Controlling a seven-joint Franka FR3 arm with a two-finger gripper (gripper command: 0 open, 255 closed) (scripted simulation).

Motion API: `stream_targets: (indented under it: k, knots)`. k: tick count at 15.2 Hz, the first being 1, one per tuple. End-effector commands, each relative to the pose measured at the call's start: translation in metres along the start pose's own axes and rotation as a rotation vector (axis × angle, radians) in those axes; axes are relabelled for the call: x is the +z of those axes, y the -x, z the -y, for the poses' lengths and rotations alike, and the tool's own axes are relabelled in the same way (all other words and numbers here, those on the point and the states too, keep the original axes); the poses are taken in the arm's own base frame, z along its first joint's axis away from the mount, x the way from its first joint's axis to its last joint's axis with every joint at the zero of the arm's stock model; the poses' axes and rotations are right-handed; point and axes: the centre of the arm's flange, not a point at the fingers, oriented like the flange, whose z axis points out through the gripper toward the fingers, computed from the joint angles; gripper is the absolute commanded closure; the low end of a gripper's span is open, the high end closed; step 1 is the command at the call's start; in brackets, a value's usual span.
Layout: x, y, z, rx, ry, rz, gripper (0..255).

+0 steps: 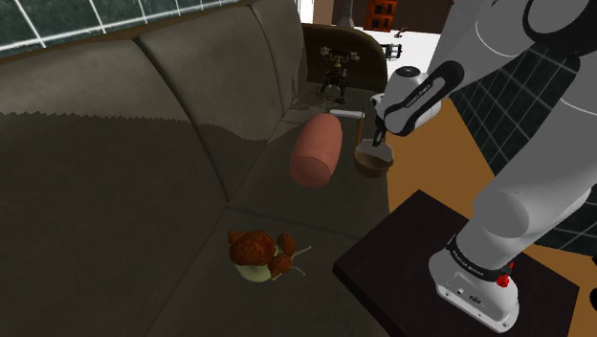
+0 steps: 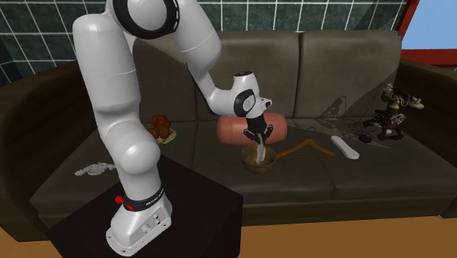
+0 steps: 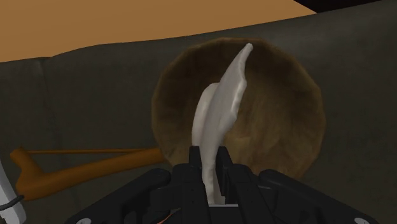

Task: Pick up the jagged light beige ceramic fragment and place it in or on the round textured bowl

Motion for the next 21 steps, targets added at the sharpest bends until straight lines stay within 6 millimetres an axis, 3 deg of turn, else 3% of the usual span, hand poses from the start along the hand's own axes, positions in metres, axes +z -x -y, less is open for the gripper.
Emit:
stream_targets:
  k: [1,7,8,13,17,21]
  knots:
    - [0.003,0.0,0.001,0.0,-0.002,0.002,255]
    - [0.003,0.0,0.001,0.0,-0.002,0.002,255]
    - [0.004,0.001,0.002,0.0,-0.002,0.002,0]
    - [0.003,0.0,0.001,0.0,-0.002,0.002,0]
    - [-0.047,0.0,0.001,0.0,-0.002,0.002,0]
    - [-0.047,0.0,0.001,0.0,-0.002,0.002,0]
